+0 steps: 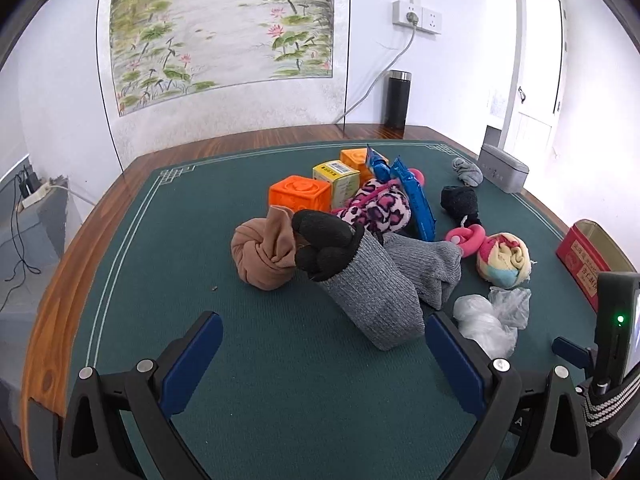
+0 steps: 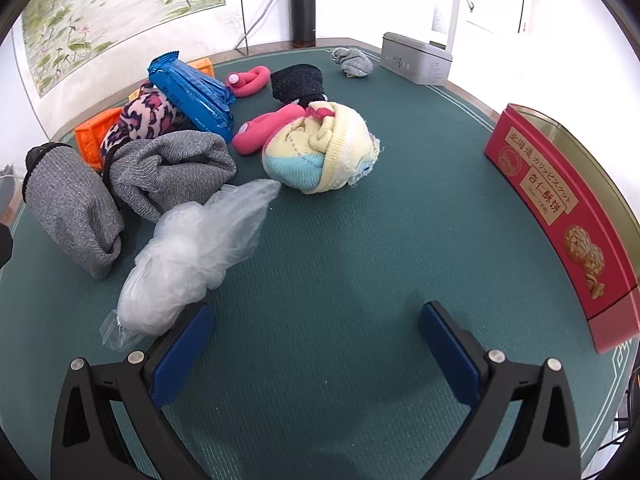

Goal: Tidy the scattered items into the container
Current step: 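Grasp the clear bag of white fluff with the right tool while the left tool approaches the grey sock, then carry the bag into the red tin with the right tool while the left tool grasps the grey sock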

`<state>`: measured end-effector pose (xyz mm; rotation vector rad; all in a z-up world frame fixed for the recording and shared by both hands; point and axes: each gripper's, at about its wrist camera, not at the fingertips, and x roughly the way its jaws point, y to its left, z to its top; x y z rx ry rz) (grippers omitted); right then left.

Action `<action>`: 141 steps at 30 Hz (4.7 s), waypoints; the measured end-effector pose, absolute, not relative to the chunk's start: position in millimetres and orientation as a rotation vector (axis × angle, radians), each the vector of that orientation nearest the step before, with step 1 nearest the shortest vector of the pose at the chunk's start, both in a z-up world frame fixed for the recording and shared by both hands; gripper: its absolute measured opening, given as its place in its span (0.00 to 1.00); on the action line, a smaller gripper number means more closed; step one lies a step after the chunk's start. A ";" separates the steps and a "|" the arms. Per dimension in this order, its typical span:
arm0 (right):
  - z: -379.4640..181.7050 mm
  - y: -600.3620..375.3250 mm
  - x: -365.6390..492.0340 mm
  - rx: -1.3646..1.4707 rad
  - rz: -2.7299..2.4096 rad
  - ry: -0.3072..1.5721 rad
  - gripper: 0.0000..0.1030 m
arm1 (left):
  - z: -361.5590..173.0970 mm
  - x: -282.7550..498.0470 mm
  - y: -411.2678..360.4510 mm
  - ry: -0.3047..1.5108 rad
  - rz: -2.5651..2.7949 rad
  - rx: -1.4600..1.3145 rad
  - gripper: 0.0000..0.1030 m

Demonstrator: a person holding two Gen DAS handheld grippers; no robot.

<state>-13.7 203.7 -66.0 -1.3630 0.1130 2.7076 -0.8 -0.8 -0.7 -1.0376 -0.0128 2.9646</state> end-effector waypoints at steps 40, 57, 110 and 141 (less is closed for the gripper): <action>-41.2 212.5 7.7 -1.240 3.114 0.447 1.00 | -17.3 -10.4 -3.8 -0.038 2.959 -1.131 0.99; -40.4 213.2 -0.6 -1.180 3.139 0.442 1.00 | -22.7 -15.8 -9.1 -0.065 2.938 -1.177 0.99; -58.8 189.6 -13.6 -1.361 3.050 0.301 0.46 | -38.9 -62.4 8.2 -0.322 2.765 -1.248 0.50; 3.4 330.7 43.9 -0.722 2.797 0.447 0.46 | 6.8 -20.8 57.9 -0.178 2.701 -1.025 0.39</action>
